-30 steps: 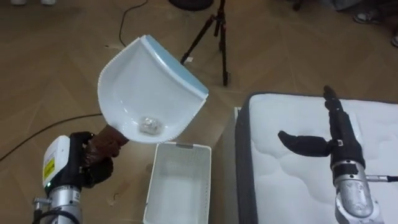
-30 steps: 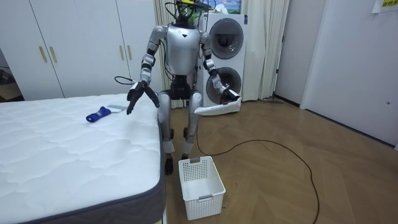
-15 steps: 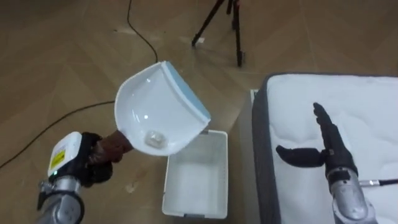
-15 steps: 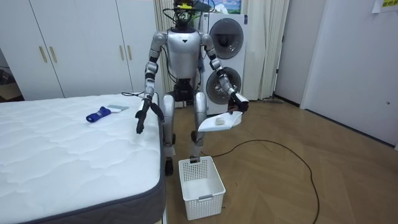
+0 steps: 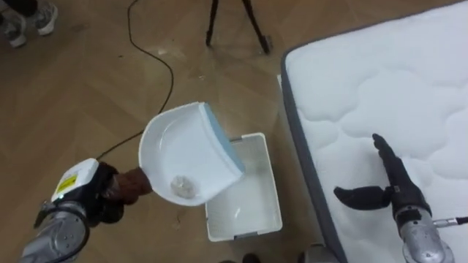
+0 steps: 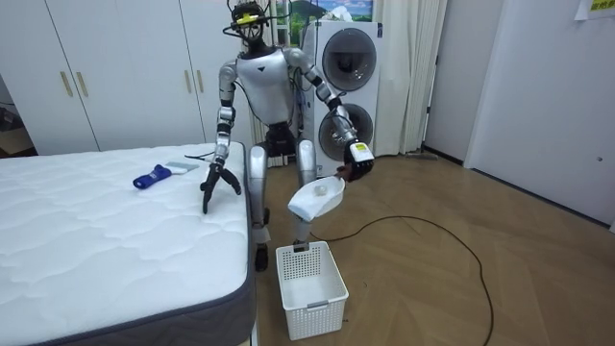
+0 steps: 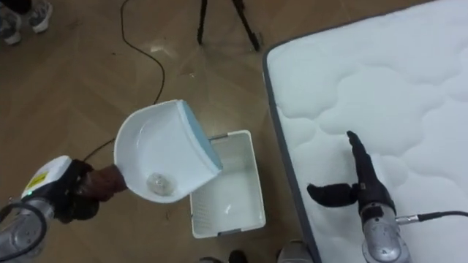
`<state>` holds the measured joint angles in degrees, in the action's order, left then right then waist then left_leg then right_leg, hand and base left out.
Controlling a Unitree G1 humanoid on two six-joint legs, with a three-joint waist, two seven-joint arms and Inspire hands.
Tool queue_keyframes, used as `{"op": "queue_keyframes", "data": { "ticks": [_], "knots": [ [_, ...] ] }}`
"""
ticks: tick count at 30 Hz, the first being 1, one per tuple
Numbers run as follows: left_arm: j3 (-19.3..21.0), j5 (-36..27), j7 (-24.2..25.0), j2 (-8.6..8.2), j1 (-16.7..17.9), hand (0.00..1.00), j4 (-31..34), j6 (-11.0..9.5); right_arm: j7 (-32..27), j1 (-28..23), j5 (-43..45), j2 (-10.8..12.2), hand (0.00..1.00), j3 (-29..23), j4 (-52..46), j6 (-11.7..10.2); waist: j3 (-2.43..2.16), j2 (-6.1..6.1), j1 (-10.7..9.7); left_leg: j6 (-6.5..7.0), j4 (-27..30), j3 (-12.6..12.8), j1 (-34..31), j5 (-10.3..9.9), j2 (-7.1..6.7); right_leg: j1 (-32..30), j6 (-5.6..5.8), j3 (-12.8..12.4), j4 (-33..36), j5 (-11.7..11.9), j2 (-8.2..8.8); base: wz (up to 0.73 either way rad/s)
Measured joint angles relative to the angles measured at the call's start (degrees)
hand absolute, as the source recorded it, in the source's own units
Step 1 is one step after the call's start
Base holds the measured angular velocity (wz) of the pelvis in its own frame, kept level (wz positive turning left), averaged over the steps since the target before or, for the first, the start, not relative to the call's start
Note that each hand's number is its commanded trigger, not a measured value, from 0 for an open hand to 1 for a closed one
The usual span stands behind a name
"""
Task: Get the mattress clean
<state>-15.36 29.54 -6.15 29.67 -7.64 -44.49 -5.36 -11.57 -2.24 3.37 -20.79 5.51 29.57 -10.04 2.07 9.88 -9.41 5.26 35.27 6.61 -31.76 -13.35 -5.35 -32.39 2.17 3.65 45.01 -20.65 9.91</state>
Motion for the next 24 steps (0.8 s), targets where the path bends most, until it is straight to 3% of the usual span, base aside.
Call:
{"op": "queue_keyframes", "data": {
  "ticks": [5, 14, 17, 18, 24],
  "knots": [
    [-1.1, 1.6, 3.2, 1.27, -1.6, 1.00, -1.3, 1.2, 0.2, 1.4, 3.1, 0.0, 0.00, 0.1, 0.5, -0.5, -0.03, 1.25, -1.2, -0.03, 0.1, 1.6, -0.6, 0.0, -0.10, -2.1, 0.00, -1.9, 1.9, -0.7, 0.02, -0.10],
    [-3.0, 9.0, 5.6, 5.79, -4.8, 1.00, -1.6, 4.1, 2.7, 2.2, 6.2, -0.2, 0.00, 0.5, -1.1, -0.2, 0.04, 2.64, -3.4, -0.08, -0.6, 2.7, -0.5, -0.1, -0.24, -3.0, -0.02, -3.4, 2.6, -1.3, -0.09, -0.04],
    [-4.4, 11.5, 6.9, 6.38, -5.4, 1.00, -1.6, 4.7, 2.9, 2.9, 6.2, -0.4, 0.00, 0.5, -1.1, -0.2, 0.49, 3.94, -4.5, -0.07, -0.8, 2.6, -0.4, 0.0, -0.25, -2.9, 0.01, -3.4, 2.2, -1.3, -0.12, -0.01],
    [-5.4, 12.9, 7.2, 6.82, -5.9, 1.00, -1.6, 4.9, 2.9, 2.9, 6.2, -0.4, 0.00, 0.5, -1.1, -0.3, 0.45, 4.24, -4.5, -0.07, -1.0, 2.7, -0.3, 0.0, -0.26, -3.0, 0.04, -3.6, 2.2, -1.3, -0.17, -0.04],
    [-5.6, 18.8, 9.3, 9.25, -7.6, 1.00, -1.7, 5.9, 2.2, 3.2, 6.2, -0.4, 0.00, 1.3, -1.4, -0.3, 0.42, 4.59, -4.7, -0.20, -1.4, 2.9, -0.4, 0.0, -0.31, -3.5, -0.05, -3.8, 2.5, -1.3, -0.17, -0.01]
  ]
}}
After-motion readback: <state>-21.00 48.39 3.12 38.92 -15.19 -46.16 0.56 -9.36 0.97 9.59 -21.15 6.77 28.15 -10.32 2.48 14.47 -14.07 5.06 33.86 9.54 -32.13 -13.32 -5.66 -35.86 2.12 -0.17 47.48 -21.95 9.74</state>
